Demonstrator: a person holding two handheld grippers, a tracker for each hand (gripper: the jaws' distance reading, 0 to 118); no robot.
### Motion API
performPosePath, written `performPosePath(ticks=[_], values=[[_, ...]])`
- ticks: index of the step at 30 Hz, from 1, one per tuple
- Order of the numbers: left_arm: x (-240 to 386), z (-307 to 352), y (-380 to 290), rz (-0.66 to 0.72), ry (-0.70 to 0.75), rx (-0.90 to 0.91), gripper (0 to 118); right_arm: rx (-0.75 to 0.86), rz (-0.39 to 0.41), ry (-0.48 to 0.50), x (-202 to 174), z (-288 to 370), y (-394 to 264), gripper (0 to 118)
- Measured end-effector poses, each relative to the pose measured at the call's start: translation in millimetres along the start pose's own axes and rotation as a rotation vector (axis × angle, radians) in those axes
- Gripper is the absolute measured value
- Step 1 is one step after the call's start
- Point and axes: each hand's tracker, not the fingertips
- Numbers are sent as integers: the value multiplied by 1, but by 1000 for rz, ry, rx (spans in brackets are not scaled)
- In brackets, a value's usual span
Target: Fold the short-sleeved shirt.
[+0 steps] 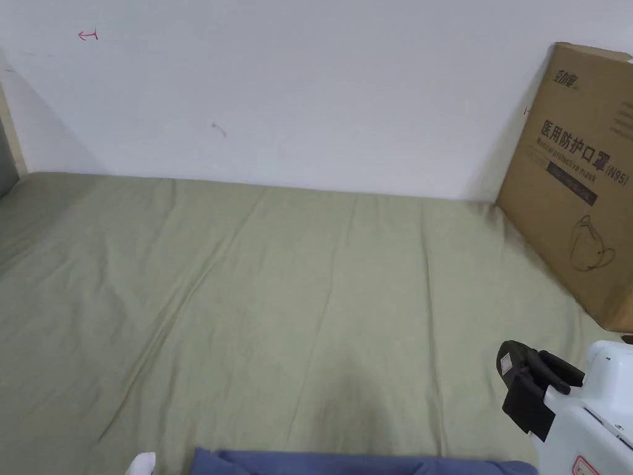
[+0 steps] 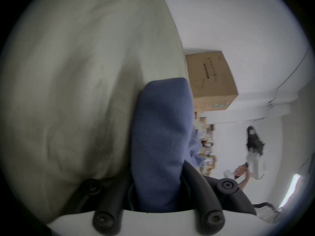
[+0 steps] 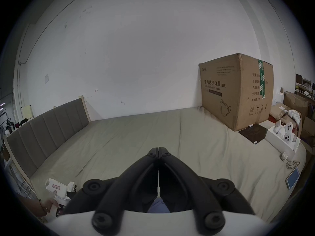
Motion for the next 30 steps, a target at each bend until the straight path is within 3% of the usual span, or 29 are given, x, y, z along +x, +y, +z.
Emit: performPosePath(ticks=[6, 9, 15, 18, 20, 22, 27, 28, 30], values=[[74, 39, -12, -276, 267, 65, 8, 15, 5, 27, 1, 8, 6, 0], [103, 84, -20, -336, 377, 164, 8, 42, -1, 41, 2, 16, 10, 0], [152, 112, -32, -464, 895, 192, 8, 65, -12, 72, 2, 32, 14, 0], [162, 95, -36, -463, 820, 198, 8, 69, -30, 98, 2, 38, 14, 0], [173, 73, -38, -423, 686, 178, 8, 72, -33, 105, 2, 41, 13, 0], [180, 38, -38, -368, 562, 129, 8, 75, -34, 114, 4, 45, 13, 0], [195, -55, -40, -390, 404, -11, 10, 73, -20, 114, 11, 48, 13, 0], [194, -68, -38, -375, 382, -30, 20, 70, -20, 114, 13, 47, 13, 0], [188, -94, -37, -320, 332, -83, 84, 66, -22, 112, 15, 47, 13, 0]])
